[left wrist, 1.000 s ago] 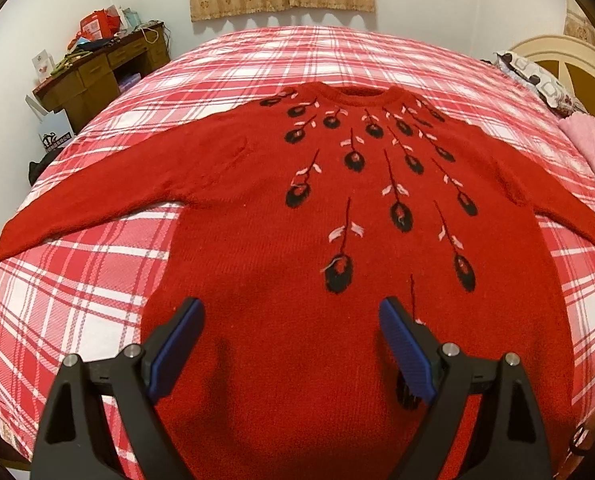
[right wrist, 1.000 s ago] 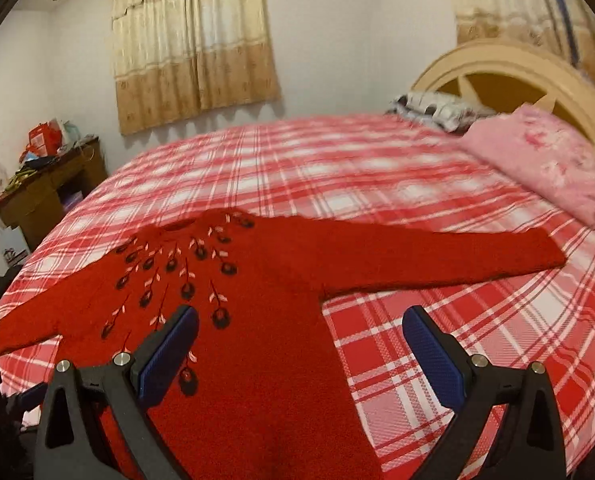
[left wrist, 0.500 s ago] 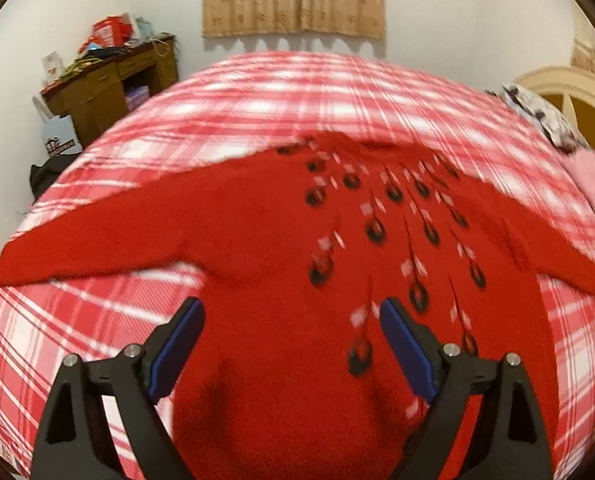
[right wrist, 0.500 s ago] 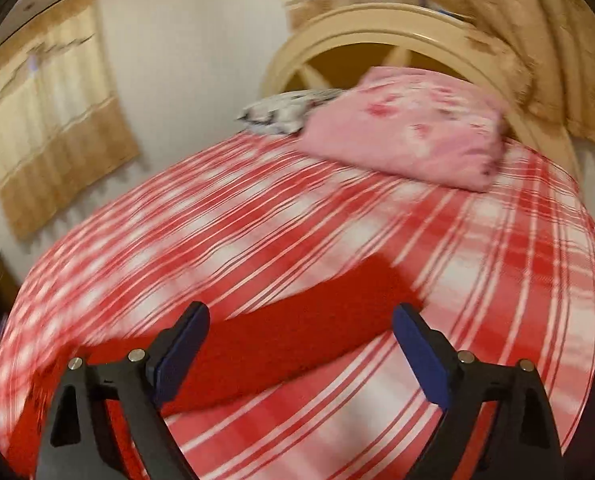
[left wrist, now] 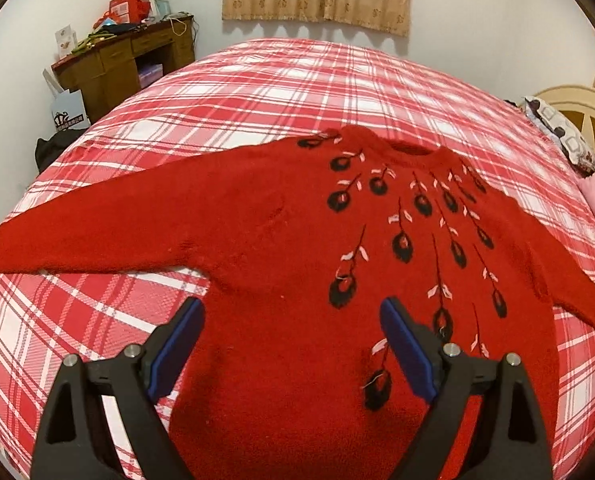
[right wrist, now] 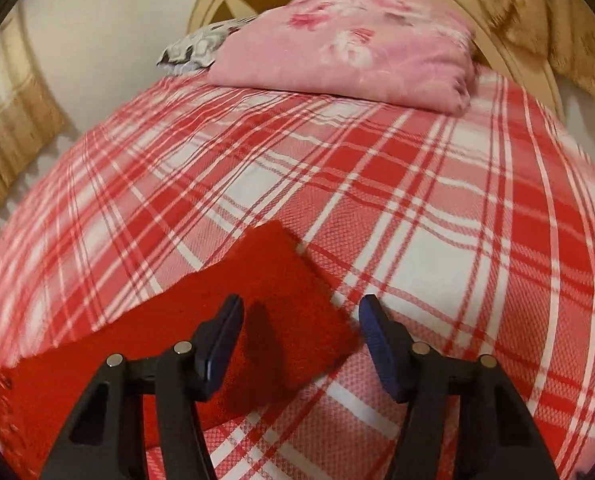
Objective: Fold small clothes
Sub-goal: 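Grasp the cuff of a red sweater sleeve with the right tool, then carry the held sleeve across the sweater body with the right tool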
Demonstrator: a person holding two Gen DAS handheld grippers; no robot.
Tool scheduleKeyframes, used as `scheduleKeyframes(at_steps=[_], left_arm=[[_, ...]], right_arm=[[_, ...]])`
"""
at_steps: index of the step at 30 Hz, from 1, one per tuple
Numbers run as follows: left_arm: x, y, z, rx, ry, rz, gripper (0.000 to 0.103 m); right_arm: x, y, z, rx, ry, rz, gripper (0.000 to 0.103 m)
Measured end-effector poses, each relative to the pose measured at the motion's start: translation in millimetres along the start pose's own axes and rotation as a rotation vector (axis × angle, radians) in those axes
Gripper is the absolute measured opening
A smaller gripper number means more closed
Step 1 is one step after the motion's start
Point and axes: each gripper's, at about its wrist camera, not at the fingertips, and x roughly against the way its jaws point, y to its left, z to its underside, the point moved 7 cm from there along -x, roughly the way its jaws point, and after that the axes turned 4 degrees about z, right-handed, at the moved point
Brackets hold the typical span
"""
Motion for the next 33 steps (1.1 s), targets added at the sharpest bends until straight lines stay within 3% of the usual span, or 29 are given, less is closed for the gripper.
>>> scheduleKeyframes(at_steps=[1, 3, 5, 9, 13, 19, 26, 33], left_arm=[[-1, -2, 1, -0.004, 0.003, 0.001, 0.092], [-1, -4, 3, -0.013, 0.004, 0.005, 0.092], [0, -6, 5, -0.021, 0.006, 0.011, 0.092], [3, -2, 5, -0.019, -0.002, 0.01, 0.092], [10, 11, 1, 0.008, -0.028, 0.004, 0.092], [12, 26, -1, 0.041, -0.04, 0.002, 0.092], [17, 46, 0, 0.063, -0.058, -0.011, 0.092], [20, 81, 0, 0.084, -0.093, -0.073, 0.092]], right_arm=[[-2, 4, 1, 0.027, 0.006, 0.004, 0.052], [-6, 12, 2, 0.095, 0.023, 0.024, 0.025], [-5, 18, 4, 0.125, 0.036, -0.004, 0.018], [7, 23, 2, 0.082, 0.061, -0.083, 0.016], [42, 50, -3, 0.088, 0.03, -0.171, 0.016], [118, 145, 16, 0.211, -0.006, -0.384, 0.016], [185, 289, 87, 0.397, 0.047, -0.642, 0.016], [212, 398, 179, 0.527, 0.153, -0.782, 0.016]])
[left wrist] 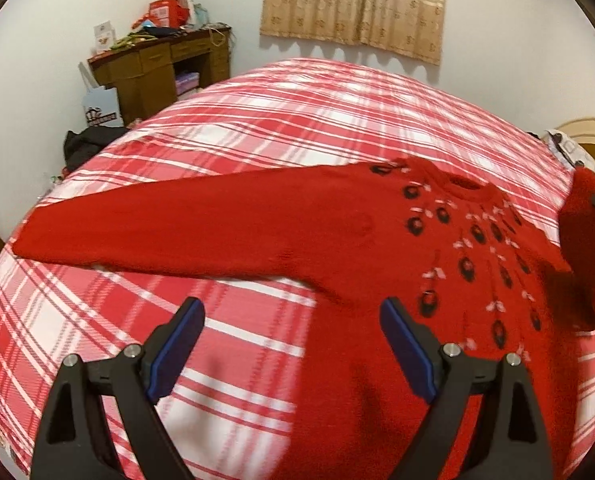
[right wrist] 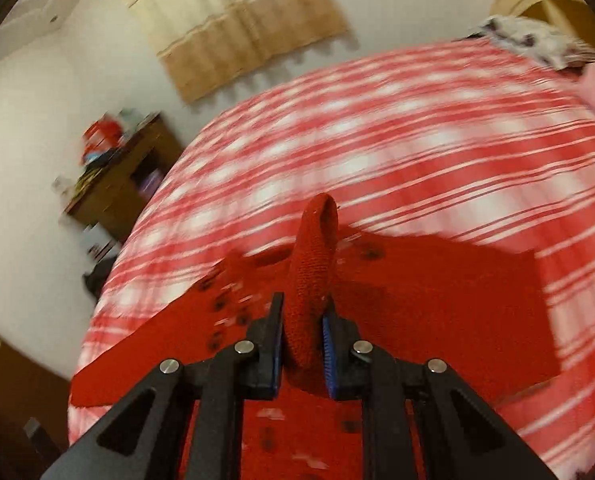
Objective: Fold small clothes
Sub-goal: 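Carry the held sleeve across the sweater body with the right tool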
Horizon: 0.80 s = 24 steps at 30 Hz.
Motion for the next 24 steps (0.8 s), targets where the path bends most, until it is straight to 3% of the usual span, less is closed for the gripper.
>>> scheduleKeyframes(at_steps=[4, 11, 18, 22, 24], left_arm=[[-5, 23, 2, 0.01, -0.009, -0.051, 0.092], [-16, 55, 5, 0.063, -0.002, -0.075, 0.092], [-25, 79, 11, 0.099, 0.017, -0.086, 0.092], [-29, 82, 14, 0.108, 0.026, -0.083, 0.092], [-31, 82, 14, 0.112, 0.031, -0.076, 0.092]], right_arm=[[-34, 54, 18, 0.03, 0.046, -0.07, 0.016], [-97, 147, 56, 0.148, 0.131, -0.151, 0.016], [-142, 171, 98, 0.198, 0.209, -0.17, 0.016], [-150, 169, 109, 0.193, 0.23, -0.188, 0.022], [-147, 171, 109, 0.193, 0.244, -0.235, 0.043]])
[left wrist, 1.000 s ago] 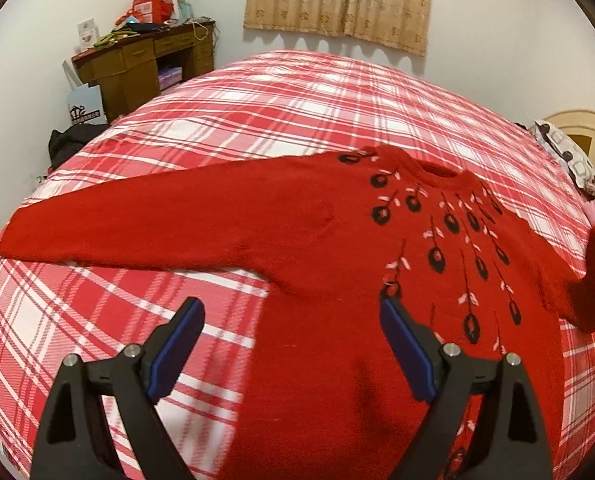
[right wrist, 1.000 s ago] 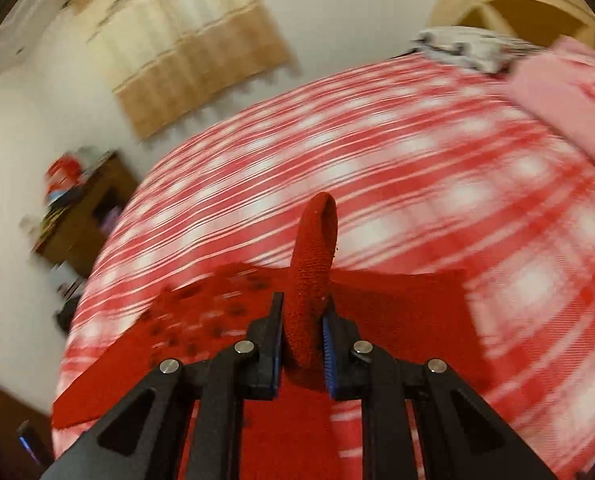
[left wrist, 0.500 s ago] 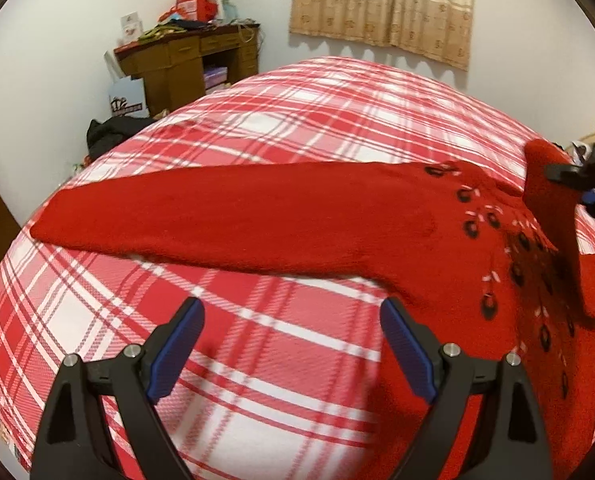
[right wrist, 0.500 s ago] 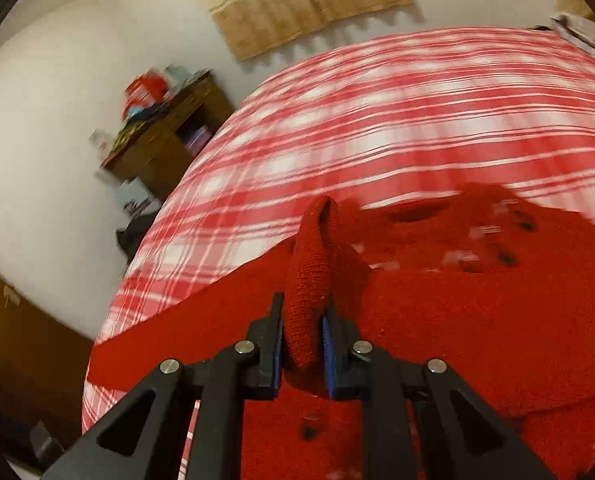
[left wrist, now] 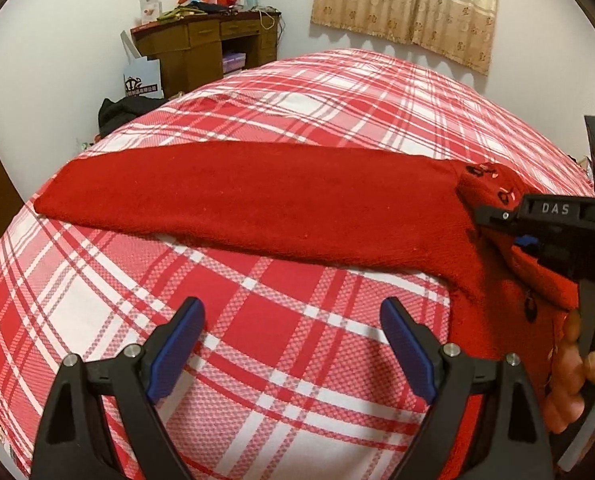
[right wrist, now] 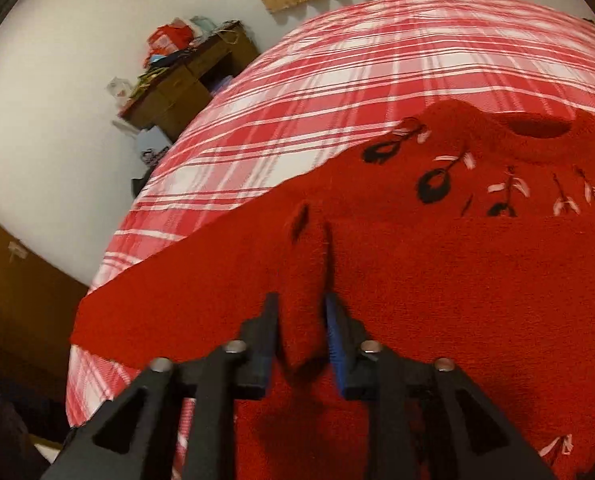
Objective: Fold small clothes
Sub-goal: 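Carry the held sleeve across the sweater body with the right tool, then open the right tool to release the sleeve and lift away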
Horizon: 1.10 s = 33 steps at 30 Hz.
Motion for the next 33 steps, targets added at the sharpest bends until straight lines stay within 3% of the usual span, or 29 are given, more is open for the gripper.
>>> scheduleKeyframes(at_steps=[4, 5, 7, 9, 10, 16, 19, 23, 27, 33], left_arm=[[-1, -4, 1, -0.008, 0.007, 0.007, 0.092], [0, -5, 1, -0.012, 0.005, 0.008, 0.092], [2, -6, 1, -0.018, -0.002, 0.007, 0.092], [2, -6, 1, -0.017, -0.002, 0.004, 0.092], [2, -7, 1, -0.015, 0.0, 0.004, 0.092], [6, -13, 4, -0.029, 0.005, 0.003, 0.092], [10, -14, 4, -0.04, -0.002, -0.002, 0.092], [13, -17, 1, -0.056, -0.011, -0.007, 0.092], [14, -34, -6, -0.092, -0.025, 0.016, 0.092], [14, -82, -27, -0.172, -0.07, 0.058, 0.092]], right_arm=[[10, 13, 4, -0.005, 0.03, -0.134, 0.048], [20, 15, 4, 0.008, 0.002, -0.151, 0.048], [36, 13, 1, 0.022, -0.068, -0.126, 0.045], [42, 4, 0, 0.032, -0.095, -0.05, 0.022], [40, 1, 1, 0.037, -0.08, -0.029, 0.019], [4, 7, 28, 0.078, 0.025, -0.021, 0.019], [2, 14, 31, 0.138, -0.002, 0.015, 0.019], [23, 10, 25, 0.089, 0.01, -0.068, 0.019], [79, -28, 8, 0.081, -0.129, 0.034, 0.019], [157, -156, -2, -0.061, -0.248, 0.31, 0.019]])
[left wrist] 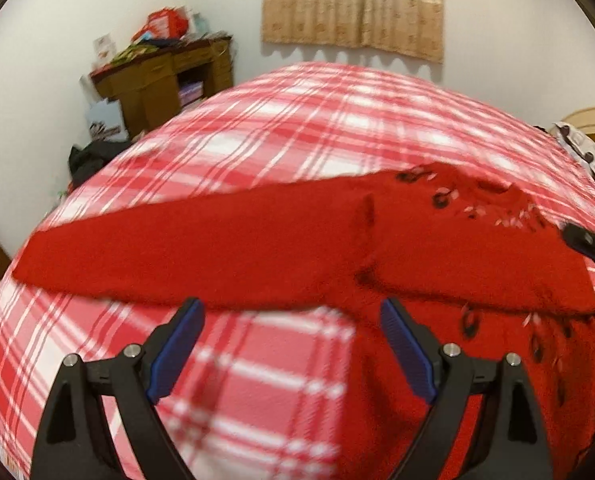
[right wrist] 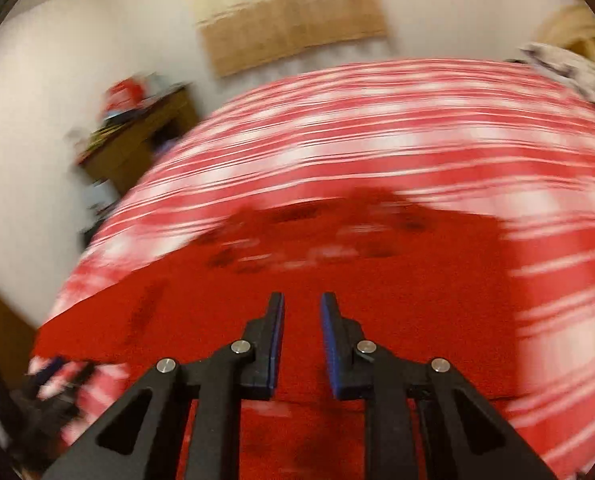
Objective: Fold small clothes
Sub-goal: 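Open the right tool to release the sleeve and lift away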
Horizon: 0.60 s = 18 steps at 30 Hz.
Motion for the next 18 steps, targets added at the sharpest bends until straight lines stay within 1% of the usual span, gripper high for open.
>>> scheduleKeyframes(at_steps=[2, 5, 7, 9, 10, 12, 14, 16, 18], left_arm=[[-5, -14, -9, -0.009, -0.003, 0.018, 0.092], [-19, -35, -21, -0.016, -0.008, 0.041, 0.092], [-34, -47, -26, -0.021, -0.001, 0.031, 0.092], [-50, -54, -27, -0.023, 0.022, 0.009, 0.092], [-56, -57, -26, -0.024, 0.036, 0.001, 0.092], [-68, -62, -21, -0.029, 0.067, -0.016, 0.092], [-77, -63, -15, -0.038, 0.09, -0.041, 0.092], [-79, -62, -11, -0.031, 0.09, -0.045, 0.094], [-78, -61, -11, -0.013, 0.094, -0.045, 0.098]], right_arm=[[3, -45, 1, -0.062, 0.014, 0.061, 0.019], [2, -78, 12, -0.106, 0.038, 0.093, 0.019], [-5, -86, 20, -0.116, 0.059, 0.095, 0.019], [-15, -90, 30, -0.12, 0.083, 0.107, 0.019], [-17, -94, 35, -0.115, 0.079, 0.115, 0.019], [-18, -93, 38, -0.067, 0.032, 0.147, 0.019], [-20, -89, 39, -0.039, 0.013, 0.174, 0.019], [-21, -88, 39, -0.025, 0.012, 0.192, 0.02], [-20, -87, 39, -0.016, 0.007, 0.197, 0.024]])
